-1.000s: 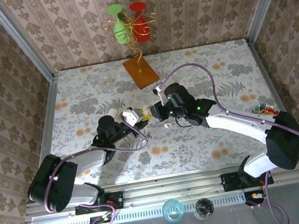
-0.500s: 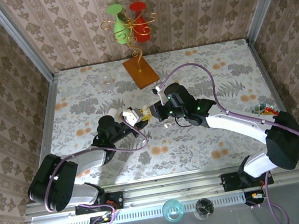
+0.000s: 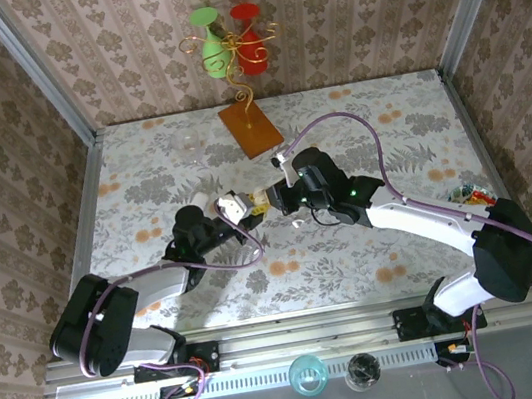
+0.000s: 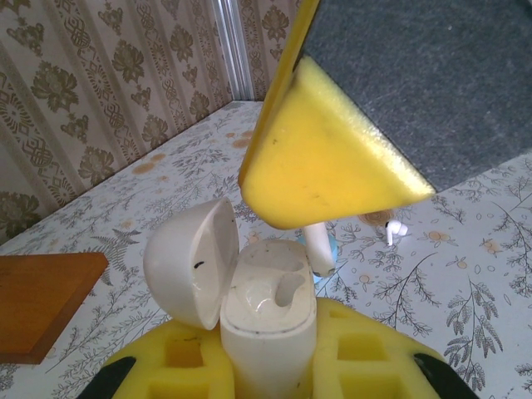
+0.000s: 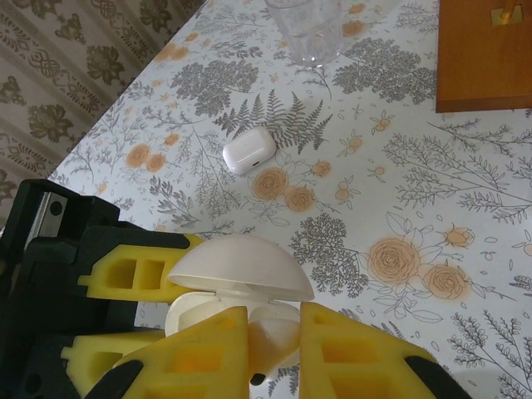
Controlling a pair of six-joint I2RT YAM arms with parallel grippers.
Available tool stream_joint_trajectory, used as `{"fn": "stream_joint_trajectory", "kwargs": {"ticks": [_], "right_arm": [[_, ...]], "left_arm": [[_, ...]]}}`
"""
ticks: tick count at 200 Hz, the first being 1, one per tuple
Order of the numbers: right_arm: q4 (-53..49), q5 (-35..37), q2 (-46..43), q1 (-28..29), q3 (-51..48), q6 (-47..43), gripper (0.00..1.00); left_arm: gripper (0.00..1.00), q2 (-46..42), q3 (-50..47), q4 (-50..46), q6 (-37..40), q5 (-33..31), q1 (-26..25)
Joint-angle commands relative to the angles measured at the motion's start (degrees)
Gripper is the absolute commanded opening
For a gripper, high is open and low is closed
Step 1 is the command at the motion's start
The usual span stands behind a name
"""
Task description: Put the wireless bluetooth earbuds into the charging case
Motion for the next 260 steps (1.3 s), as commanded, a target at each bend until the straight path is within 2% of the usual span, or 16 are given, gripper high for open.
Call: {"fn": "stream_joint_trajectory", "kwargs": {"ticks": [1, 37, 148, 260], "right_arm": [[3.3, 1.4, -2.0, 0.1, 0.4, 0.0, 0.18], [5.1, 2.8, -4.1, 0.0, -1.4, -0.4, 0.18], [8.1, 5.0, -0.6, 0.1, -2.1, -3.8, 0.18], [7.6, 2.8, 0.9, 0.2, -3.1, -4.1, 0.19]], "left_arm": [[0.0, 0.7, 1.5, 0.6, -1.6, 1.3, 0.5], [0.0, 1.0, 2.3, 0.2, -5.7, 2.3, 1.7], [0.0, -0.7, 3.8, -3.5, -9.5, 5.2, 2.0], [0.0, 0.3, 4.2, 0.2, -13.6, 4.2, 2.3]]}}
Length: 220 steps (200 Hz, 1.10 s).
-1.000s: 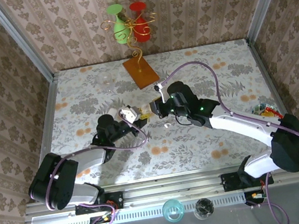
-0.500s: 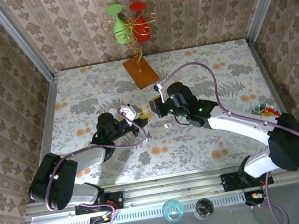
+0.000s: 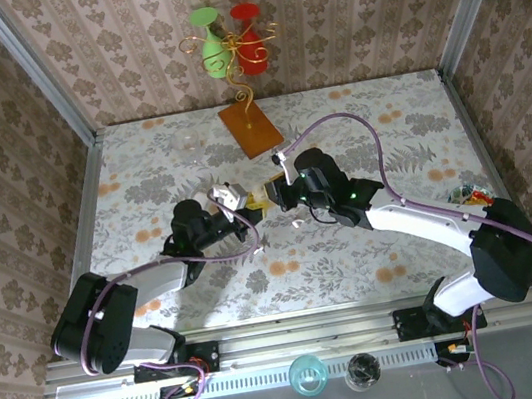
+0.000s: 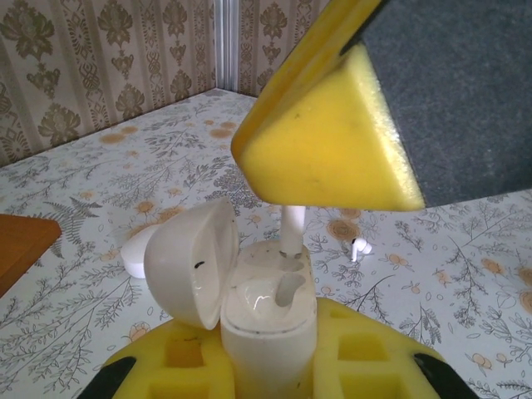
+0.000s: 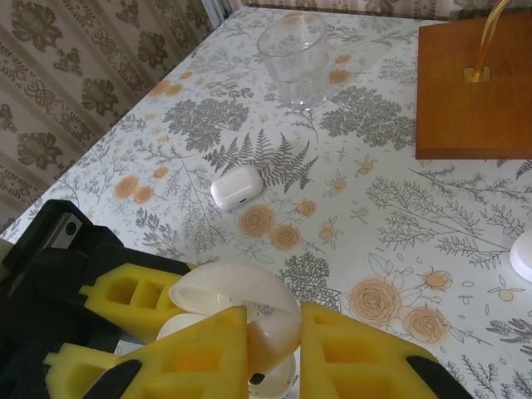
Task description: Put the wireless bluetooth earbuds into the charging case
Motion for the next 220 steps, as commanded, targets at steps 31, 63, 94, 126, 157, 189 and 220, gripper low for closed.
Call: {"fn": "stream_joint_trajectory", "kwargs": {"ticks": [31, 63, 94, 126, 157, 189, 220], "right_arm": [[1.0, -2.4, 1.3, 0.2, -1.0, -0.5, 0.19], [1.3, -3.7, 2.5, 0.2, -0.6, 0.3, 0.19], [0.0, -4.5, 3.4, 0.2, 0.4, 0.5, 0.19], [-0.7, -3.9, 4.2, 0.2, 0.7, -0.4, 0.19], [-5.6, -3.5, 5.9, 0.1, 3.9, 0.6, 0.2], [-5.3, -4.1, 6.3, 0.1, 3.9, 1.5, 0.23], [-5.5, -4.8, 5.6, 0.1, 5.0, 1.6, 0.32]], "left_arm": [[0.0, 0.2, 2.5, 3.2, -1.5, 0.7, 0.6], [0.0, 0.1, 2.1, 3.8, 0.2, 1.4, 0.6], [0.0, -0.4, 1.4, 3.7, 1.6, 1.4, 0.6], [0.0, -0.6, 1.1, 4.6, 2.7, 3.1, 0.6], [0.0, -0.6, 0.8, 4.8, 4.3, 2.9, 0.6], [0.0, -0.3, 0.9, 5.4, 4.4, 3.2, 0.6], [0.0, 0.0, 0.8, 5.6, 4.5, 3.4, 0.6]]}}
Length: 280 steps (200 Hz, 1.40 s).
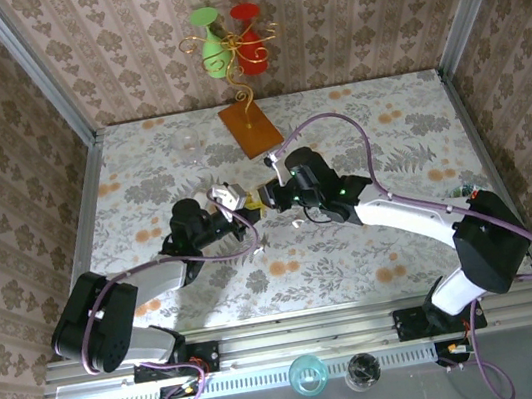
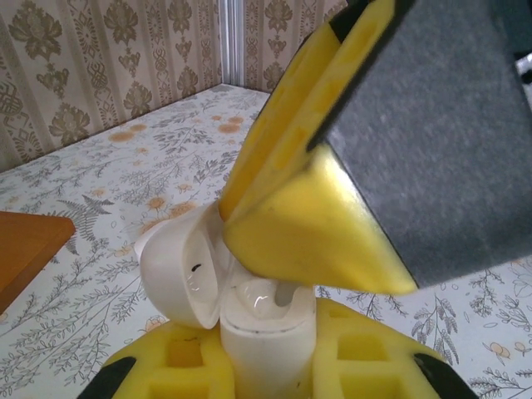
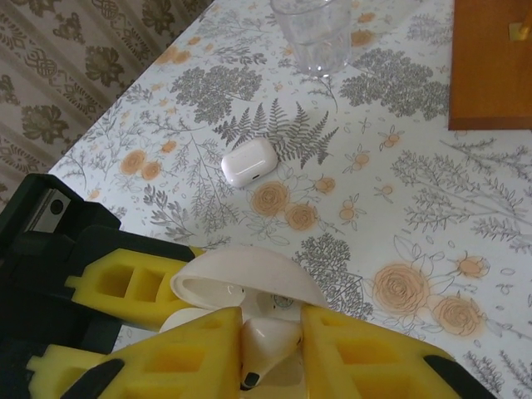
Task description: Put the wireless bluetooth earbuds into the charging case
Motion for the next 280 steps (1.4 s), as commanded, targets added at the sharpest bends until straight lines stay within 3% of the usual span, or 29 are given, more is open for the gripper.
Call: {"fn": "stream_joint_trajectory", "kwargs": {"ticks": [1, 50, 82, 109, 146, 165, 198, 259, 280], "right_arm": [[-3.0, -1.1, 0.8, 0.1, 1.7, 0.7, 0.32], [-2.5, 0.4, -2.4, -0.2, 1.3, 1.0, 0.53], [0.2, 0.9, -6.9, -0.5, -2.2, 2.2, 0.62], [-1.1, 1.6, -8.6, -0.7, -4.1, 5.0, 0.62], [-4.1, -1.1, -4.2, -0.5, -4.6, 9.3, 0.61], [-6.8, -4.3, -0.4, -0.2, -2.8, 11.1, 0.56], [-15.4, -3.2, 8.1, 2.4, 3.0, 14.7, 0.47], [-24.2, 15.8, 20.9, 10.5, 13.4, 11.7, 0.57], [-26.7, 19.4, 25.0, 12.2, 17.5, 9.8, 0.6]], "left_arm": [[0.0, -0.2, 0.7, 6.1, 1.7, 2.9, -0.3], [0.0, -0.3, -0.4, 7.6, 0.1, 2.2, 0.1], [0.0, 0.4, -1.4, 10.6, -3.5, 2.7, 3.6], [0.0, 0.2, -3.3, 14.6, -5.7, 3.6, 8.9], [0.0, -2.5, -5.6, 16.4, -4.4, 4.9, 13.7], [0.0, -4.7, -6.1, 14.0, -3.7, 1.8, 14.6], [0.0, -9.5, -7.0, 8.3, -1.0, -5.7, 15.0], [0.0, -14.6, -7.9, 4.0, -5.1, -7.7, 18.9], [0.0, -15.5, -7.6, 1.3, -5.7, -7.7, 20.2]]}}
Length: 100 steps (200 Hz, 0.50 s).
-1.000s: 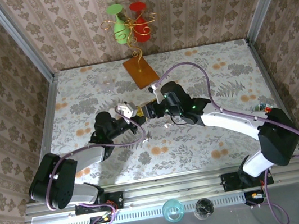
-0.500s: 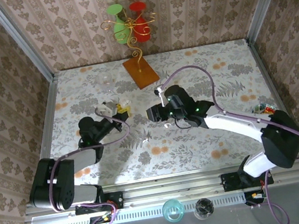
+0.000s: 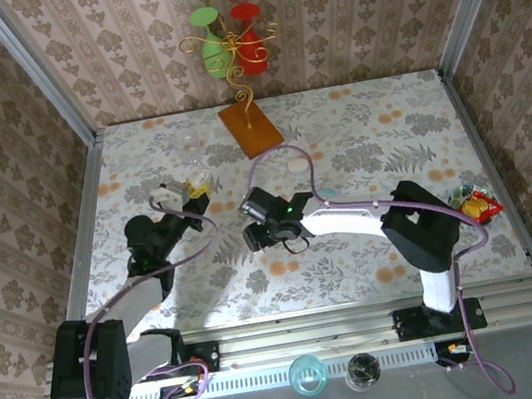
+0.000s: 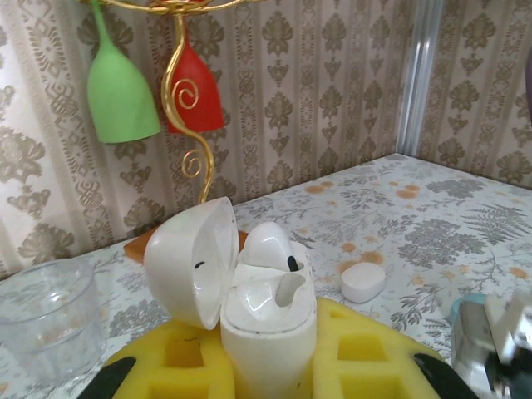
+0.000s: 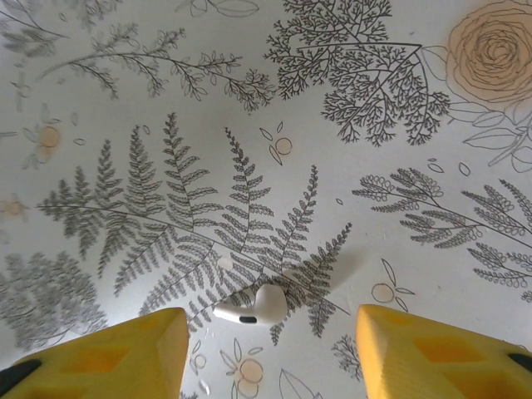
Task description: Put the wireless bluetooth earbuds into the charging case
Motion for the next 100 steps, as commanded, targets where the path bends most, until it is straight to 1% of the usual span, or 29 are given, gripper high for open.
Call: {"fn": "stream_joint_trajectory", "kwargs": {"ticks": [1, 17, 45, 74, 100], "right_arm": [[-5.7, 9.7, 4.0, 1.6, 4.7, -2.2, 0.6], [-7.2, 13.0, 6.6, 3.0, 7.6, -4.2, 0.62], [-10.5, 16.0, 11.3, 4.0, 12.4, -5.8, 0.63], [-13.1, 16.0, 13.7, 4.1, 14.3, -7.4, 0.64], [-14.5, 14.5, 13.5, 4.2, 14.0, -8.0, 0.64]], "left_arm": [[0.0, -1.8, -0.2, -3.3, -1.8, -1.0, 1.5], [0.0, -2.4, -0.5, -3.9, -1.9, -1.1, 2.2], [0.0, -3.6, -1.1, -4.0, -2.2, -0.8, 2.8], [0.0, -3.8, -1.2, -4.3, -2.8, 0.5, 3.0], [0.0, -3.7, -1.4, -4.1, -2.6, 0.7, 3.0]]}}
